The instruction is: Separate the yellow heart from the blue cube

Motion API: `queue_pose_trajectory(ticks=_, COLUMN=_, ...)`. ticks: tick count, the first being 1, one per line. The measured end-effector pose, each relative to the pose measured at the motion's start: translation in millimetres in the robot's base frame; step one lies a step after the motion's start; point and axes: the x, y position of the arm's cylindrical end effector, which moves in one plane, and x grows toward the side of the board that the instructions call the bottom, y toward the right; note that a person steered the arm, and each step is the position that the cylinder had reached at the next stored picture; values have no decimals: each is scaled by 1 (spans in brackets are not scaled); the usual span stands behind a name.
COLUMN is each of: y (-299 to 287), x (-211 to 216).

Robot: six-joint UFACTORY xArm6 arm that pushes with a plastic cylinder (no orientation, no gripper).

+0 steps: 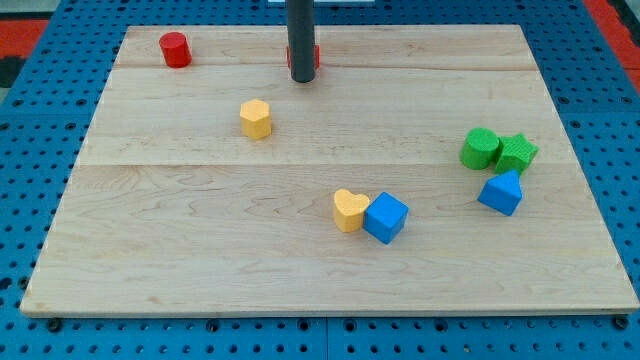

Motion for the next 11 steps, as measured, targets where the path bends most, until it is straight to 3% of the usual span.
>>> queue_pose_trajectory(ticks=1, y=-7, x=0)
queue_pose_trajectory(ticks=3, y=35, x=102)
queue_pose_trajectory(ticks=6, y=59, x=171)
queue_pose_trajectory(ticks=8, y=-50, x=208)
queue_pose_trajectory(ticks=9, y=-27, x=262)
queue_pose_trajectory(ticks=10, y=45, x=262)
queue_pose_trajectory(ticks=11, y=61, x=243)
